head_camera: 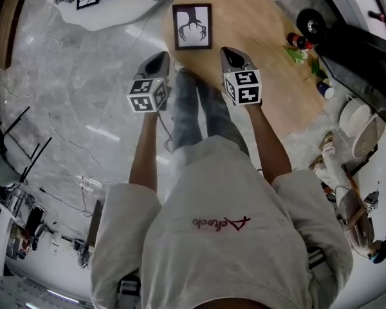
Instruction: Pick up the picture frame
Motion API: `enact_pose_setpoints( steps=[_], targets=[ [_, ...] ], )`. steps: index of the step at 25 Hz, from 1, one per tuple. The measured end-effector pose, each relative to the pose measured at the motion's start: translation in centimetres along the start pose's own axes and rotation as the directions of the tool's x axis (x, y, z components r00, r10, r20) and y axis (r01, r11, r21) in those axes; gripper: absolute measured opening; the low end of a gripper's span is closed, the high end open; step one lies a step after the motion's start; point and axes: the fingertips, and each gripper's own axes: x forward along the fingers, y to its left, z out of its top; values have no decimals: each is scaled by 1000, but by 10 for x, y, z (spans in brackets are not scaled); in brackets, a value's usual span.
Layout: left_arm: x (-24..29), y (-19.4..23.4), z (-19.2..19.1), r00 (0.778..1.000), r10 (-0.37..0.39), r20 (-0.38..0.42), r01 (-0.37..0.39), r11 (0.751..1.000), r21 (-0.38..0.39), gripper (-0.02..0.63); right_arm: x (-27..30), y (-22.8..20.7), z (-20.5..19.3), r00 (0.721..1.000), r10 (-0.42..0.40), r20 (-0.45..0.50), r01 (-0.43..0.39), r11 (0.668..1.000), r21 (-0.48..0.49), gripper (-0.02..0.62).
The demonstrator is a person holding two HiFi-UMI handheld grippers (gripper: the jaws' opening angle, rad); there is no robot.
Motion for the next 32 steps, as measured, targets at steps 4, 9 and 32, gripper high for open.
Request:
enact_pose_setpoints(
  steps=[4,9,32],
  targets=[
    [13,5,-28,1000,0,-31,-1,1000,-26,0,10,-2,-32,999,6,-37,-5,1000,20,6],
    [29,15,-63,998,6,-64,-10,999,-51,0,26,-4,-71,997,16,-78,-13,999,42,6],
    [112,61,-142,992,18,-127,-28,997,-78,0,89,-28,-181,984,19,-177,1,994,113,6]
  ],
)
